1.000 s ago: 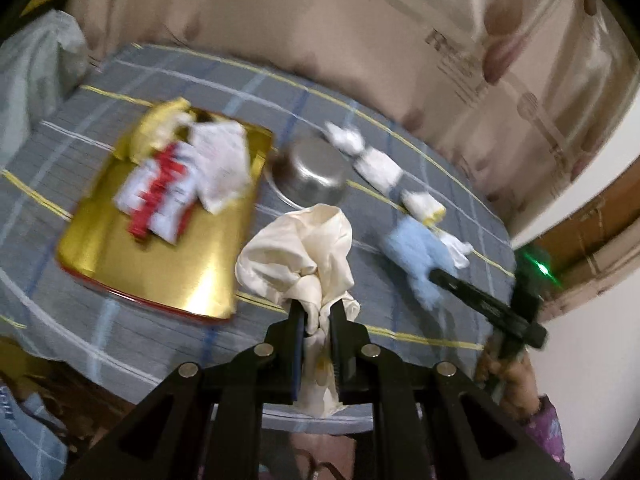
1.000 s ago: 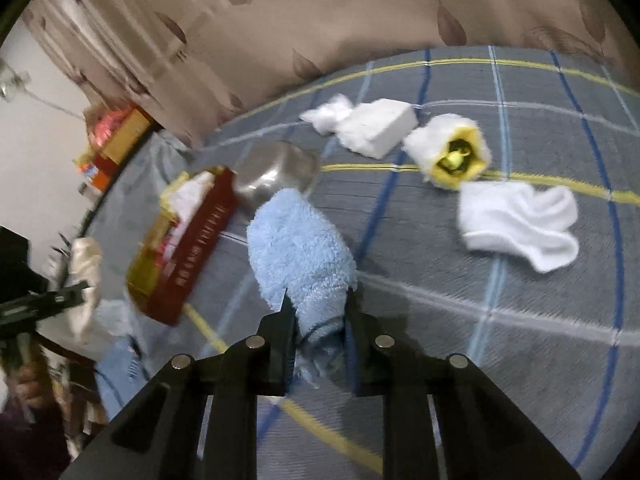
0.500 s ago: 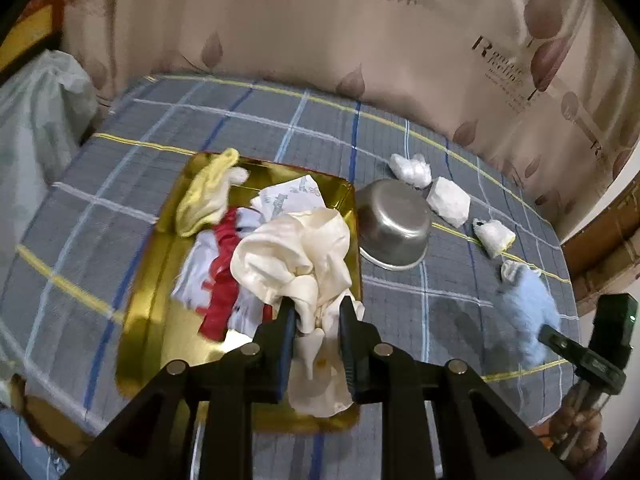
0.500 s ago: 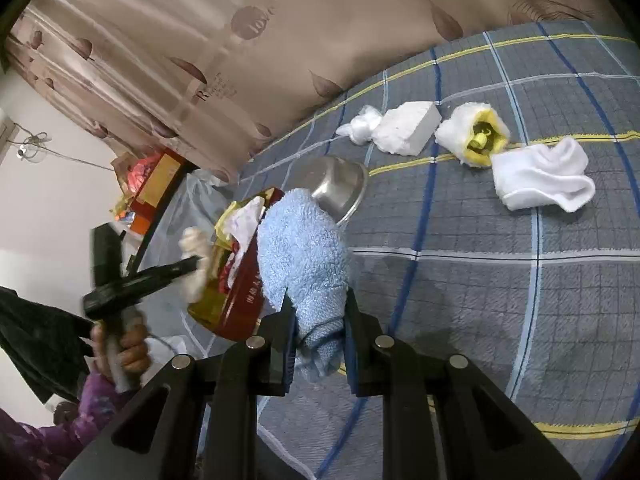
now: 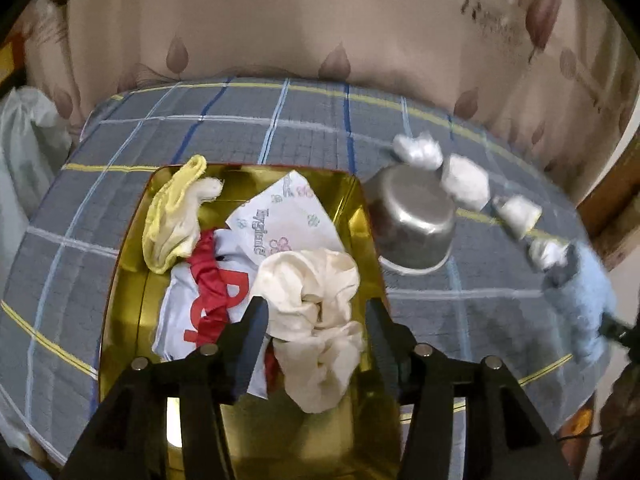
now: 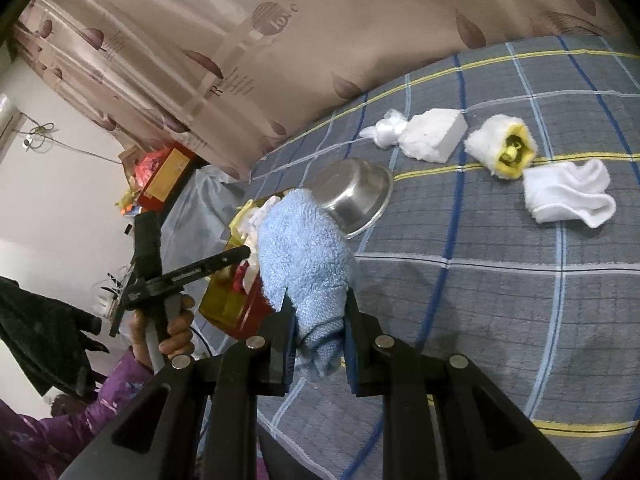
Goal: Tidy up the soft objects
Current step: 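Drop the cream cloth into the gold tin with the left gripper, then lower the blue towel into the gold tin and open the right gripper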
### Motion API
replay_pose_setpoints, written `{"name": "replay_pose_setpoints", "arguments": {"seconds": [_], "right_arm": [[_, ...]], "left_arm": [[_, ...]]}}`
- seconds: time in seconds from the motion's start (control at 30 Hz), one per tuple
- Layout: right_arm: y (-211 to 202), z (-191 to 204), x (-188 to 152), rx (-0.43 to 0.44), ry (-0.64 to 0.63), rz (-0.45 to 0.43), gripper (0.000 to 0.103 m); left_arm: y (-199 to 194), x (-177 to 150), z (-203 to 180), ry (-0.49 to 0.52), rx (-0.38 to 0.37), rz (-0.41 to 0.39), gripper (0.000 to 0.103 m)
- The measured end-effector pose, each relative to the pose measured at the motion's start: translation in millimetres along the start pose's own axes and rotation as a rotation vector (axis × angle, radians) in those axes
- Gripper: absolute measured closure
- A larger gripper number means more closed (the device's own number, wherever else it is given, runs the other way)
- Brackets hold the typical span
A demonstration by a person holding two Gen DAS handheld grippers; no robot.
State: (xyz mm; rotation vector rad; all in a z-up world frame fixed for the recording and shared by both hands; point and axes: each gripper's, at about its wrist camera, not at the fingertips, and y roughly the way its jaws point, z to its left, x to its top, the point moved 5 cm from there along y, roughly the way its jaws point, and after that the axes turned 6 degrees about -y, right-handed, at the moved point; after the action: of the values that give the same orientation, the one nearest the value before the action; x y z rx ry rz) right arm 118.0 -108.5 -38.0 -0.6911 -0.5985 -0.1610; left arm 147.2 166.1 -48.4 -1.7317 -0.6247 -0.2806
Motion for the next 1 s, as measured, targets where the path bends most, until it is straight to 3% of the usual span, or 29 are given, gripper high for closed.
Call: {"name": "replay_pose_setpoints", "arguments": {"seconds": [0.07, 0.2, 0.33, 0.47, 0.6, 0.77, 1.0], "right_arm": [[2.2, 7.3, 2.6, 0.015, -0.008, 0.002, 0.084], [13.3, 29.7, 11.3, 0.064, -0.036, 0.01, 0.084], [41.4, 66.8, 21.2, 0.138, -0.065, 0.044, 0.084], [85.7, 101.0, 23.4, 0.189, -0.046, 0.099, 0.084], [141.2, 128.2, 25.1, 0.174, -0.045, 0.157, 0.084], [204.1, 146.8, 23.2, 0.093, -0.039, 0.207, 0.084], [245.9, 165.8, 11.4, -0.05, -0.082, 0.222, 0.084]], "left_arm": [[-23.0, -0.9, 5.6, -0.054, 0.005, -0.067, 0.051], [-69.4, -17.7, 19.9, -0.137, 0.147, -0.185, 0.051], [-109.8, -59.3, 43.4, -0.25, 0.324, -0.257, 0.05], [-134.0, -98.3, 68.6, -0.355, 0.407, -0.312, 0.05], [-149.4, -112.8, 86.0, -0.414, 0.414, -0.345, 0.05], [-166.7, -112.1, 81.4, -0.363, 0.448, -0.416, 0.05], [-164.8, -109.7, 90.3, -0.367, 0.399, -0.403, 0.05]]}}
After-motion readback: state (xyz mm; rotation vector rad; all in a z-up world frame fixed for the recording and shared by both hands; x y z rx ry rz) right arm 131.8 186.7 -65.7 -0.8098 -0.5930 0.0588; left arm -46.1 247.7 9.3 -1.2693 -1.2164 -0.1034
